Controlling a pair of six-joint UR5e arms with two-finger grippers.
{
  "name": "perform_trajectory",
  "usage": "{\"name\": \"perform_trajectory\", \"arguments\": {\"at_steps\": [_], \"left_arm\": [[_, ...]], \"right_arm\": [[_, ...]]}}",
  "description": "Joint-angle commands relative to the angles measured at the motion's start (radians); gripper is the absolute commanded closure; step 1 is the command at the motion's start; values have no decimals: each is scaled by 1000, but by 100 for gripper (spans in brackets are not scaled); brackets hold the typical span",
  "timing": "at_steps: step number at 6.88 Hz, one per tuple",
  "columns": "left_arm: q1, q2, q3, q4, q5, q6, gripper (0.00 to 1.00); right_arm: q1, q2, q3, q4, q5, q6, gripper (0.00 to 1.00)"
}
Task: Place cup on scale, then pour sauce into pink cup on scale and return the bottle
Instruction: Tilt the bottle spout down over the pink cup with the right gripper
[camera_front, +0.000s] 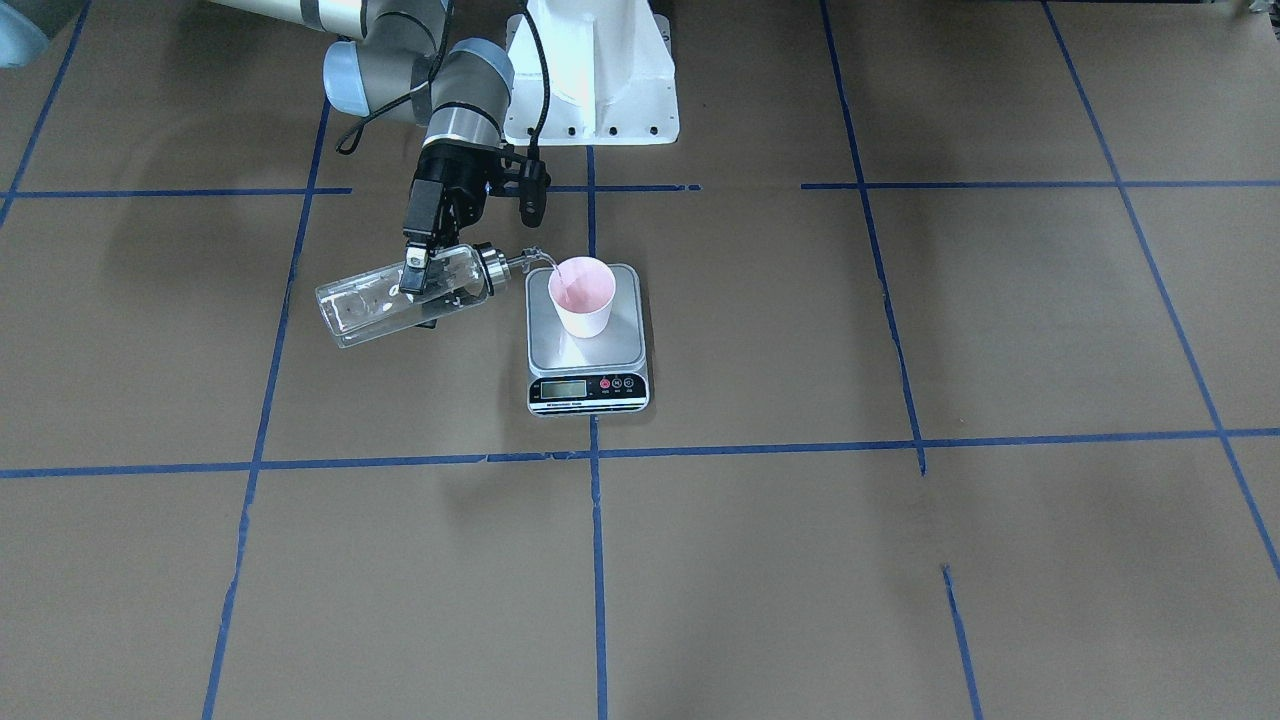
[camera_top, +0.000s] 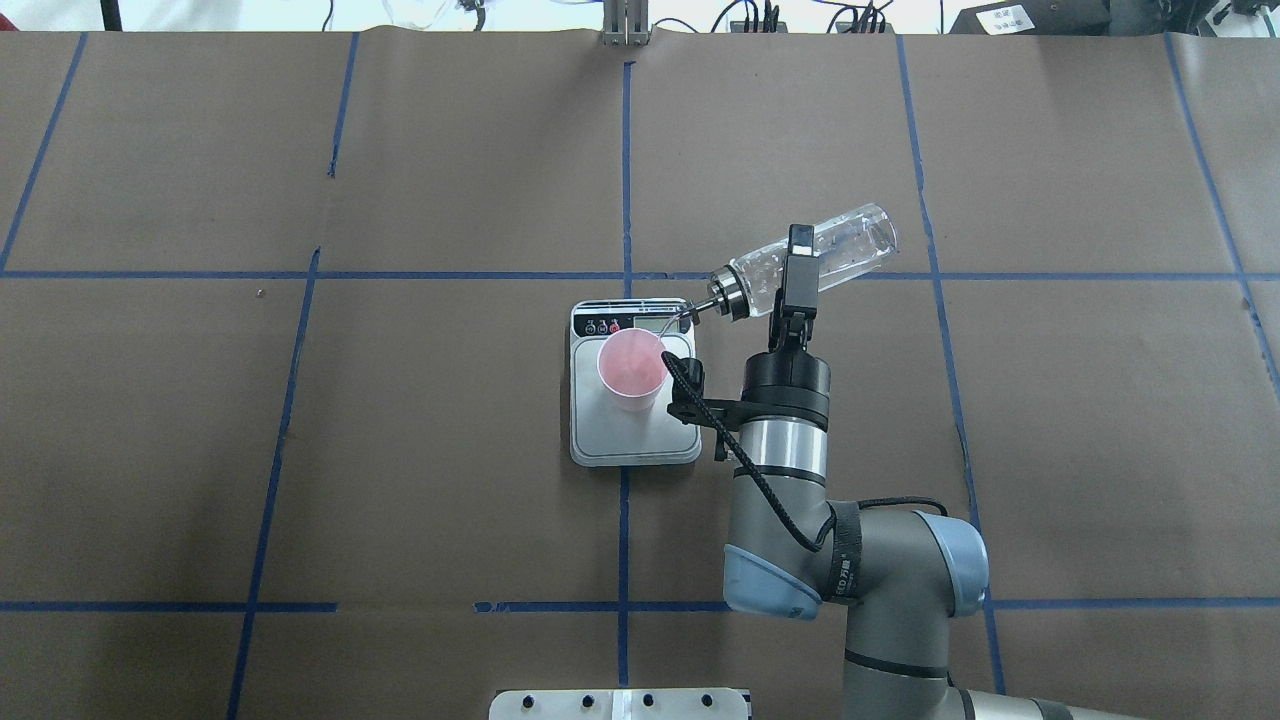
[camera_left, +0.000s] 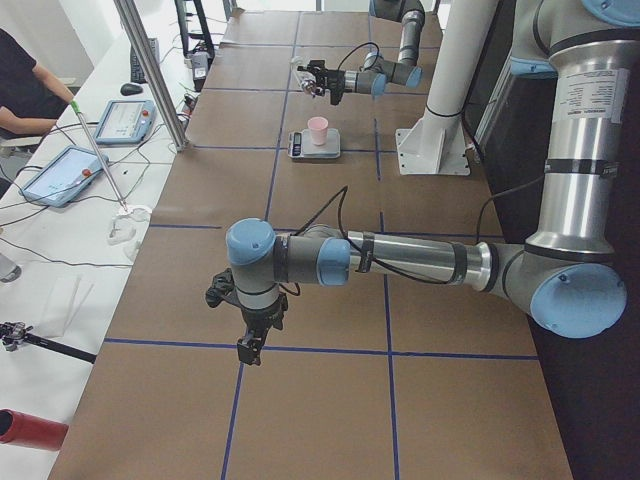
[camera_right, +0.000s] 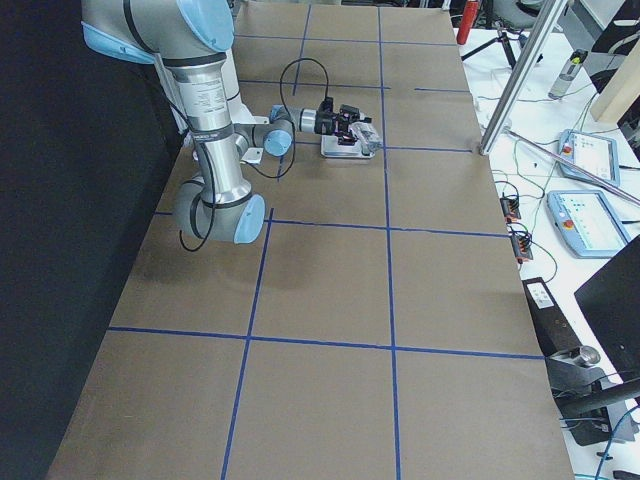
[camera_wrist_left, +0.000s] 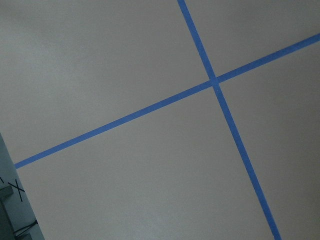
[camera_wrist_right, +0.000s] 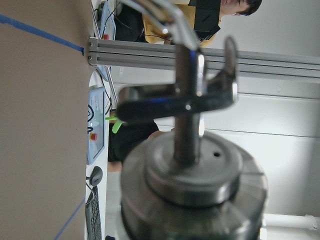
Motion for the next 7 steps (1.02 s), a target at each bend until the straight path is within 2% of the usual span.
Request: {"name": "perform_trajectory", "arguments": {"at_steps": [1,7], "left_arm": [[0,-2,6,1,2,0,0],[0,-14,18,1,2,0,0]], "right_arm": [[-2,0,-14,0,-19,-6,100],[-13,2,-27,0,-74,-8,100]]}}
